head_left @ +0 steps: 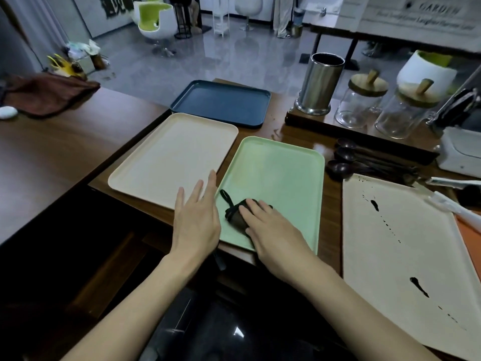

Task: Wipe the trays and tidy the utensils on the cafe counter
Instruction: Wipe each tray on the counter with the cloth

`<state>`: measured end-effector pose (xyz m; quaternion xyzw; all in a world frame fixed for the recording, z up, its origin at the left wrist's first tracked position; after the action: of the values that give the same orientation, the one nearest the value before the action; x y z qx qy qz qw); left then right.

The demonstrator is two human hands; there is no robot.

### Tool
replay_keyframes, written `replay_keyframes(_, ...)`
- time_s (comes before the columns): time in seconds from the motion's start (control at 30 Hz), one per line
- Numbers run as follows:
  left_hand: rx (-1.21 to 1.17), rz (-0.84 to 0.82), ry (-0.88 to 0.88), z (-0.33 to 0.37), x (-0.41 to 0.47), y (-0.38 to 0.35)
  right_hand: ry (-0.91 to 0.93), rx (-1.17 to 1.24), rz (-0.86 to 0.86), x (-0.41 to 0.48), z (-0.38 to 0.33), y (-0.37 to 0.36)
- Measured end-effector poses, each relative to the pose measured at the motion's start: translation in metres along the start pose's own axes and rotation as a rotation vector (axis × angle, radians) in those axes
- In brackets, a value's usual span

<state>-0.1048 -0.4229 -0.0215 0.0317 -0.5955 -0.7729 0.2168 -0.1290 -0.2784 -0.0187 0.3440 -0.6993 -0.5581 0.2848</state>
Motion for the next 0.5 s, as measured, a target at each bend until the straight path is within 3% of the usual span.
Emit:
replay_keyframes(0.17,0.004,-0.025,-0.005,-0.006,0.003,-0.005,-0.051,-0.051,0.054,0.067,0.013,0.01)
replay_keyframes(0.5,-0.091,-0.089,0.037,-0.006,0.002,0.002,-0.291,-0.031,0.064,0.159,0.105,0.027)
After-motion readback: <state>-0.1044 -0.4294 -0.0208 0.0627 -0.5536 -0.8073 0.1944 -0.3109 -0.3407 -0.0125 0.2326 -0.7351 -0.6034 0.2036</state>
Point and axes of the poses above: each hand's wrist, its own x-axis towards the middle knuckle, its own y-axis out of the back of the hand, z = x × y, the point moved 8 cm from there along x, towards the middle knuckle, and after that the axes turned 4 degrees about y, right-handed, at the moved point
